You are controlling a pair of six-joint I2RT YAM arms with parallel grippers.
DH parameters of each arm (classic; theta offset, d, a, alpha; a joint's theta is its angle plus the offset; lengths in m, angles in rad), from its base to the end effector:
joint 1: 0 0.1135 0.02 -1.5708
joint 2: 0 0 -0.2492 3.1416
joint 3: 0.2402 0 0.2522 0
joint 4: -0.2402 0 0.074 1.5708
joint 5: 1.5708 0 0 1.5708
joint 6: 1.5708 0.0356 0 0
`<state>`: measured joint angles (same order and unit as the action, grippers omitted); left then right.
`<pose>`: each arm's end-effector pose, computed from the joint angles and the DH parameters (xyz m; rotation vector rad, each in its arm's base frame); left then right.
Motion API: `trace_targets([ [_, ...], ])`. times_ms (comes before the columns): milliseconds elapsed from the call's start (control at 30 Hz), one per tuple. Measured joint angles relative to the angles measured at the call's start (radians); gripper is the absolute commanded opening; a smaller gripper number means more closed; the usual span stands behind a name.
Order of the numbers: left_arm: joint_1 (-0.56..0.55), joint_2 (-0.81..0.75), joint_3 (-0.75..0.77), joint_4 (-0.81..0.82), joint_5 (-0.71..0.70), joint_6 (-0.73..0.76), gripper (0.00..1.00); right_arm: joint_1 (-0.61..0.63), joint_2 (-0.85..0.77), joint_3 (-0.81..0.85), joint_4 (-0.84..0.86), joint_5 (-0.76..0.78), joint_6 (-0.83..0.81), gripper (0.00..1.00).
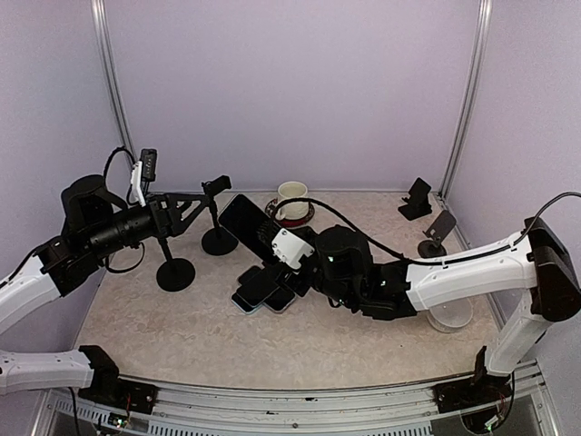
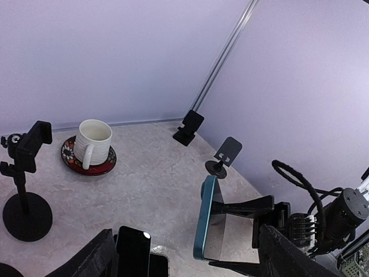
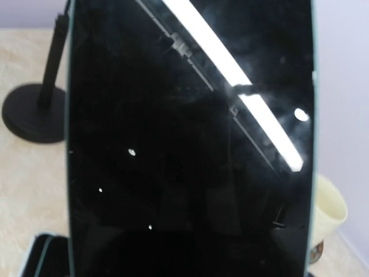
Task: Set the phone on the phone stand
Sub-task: Pass from the right arm to the left
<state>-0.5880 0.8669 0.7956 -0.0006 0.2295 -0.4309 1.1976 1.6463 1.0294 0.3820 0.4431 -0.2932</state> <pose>0.1750 -0.1264 0.3381 0.3192 1.7017 -0.9545 0.1515 0.3451 0.2445 -0.9650 1.5070 0.2504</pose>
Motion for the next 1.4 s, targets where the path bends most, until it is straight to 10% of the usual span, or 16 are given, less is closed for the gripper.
trace_targets([
  [1100,-0.095,0.055,-0.112,0.333,0.069,-0.112,0.65,0.118,0.091,0.071,0.125,0.051,0.007,0.38],
  [1400,-0.108,0.072,-0.112,0.354,0.070,-0.116,0.44,0.122,0.115,0.088,0.125,0.079,0.018,0.38],
])
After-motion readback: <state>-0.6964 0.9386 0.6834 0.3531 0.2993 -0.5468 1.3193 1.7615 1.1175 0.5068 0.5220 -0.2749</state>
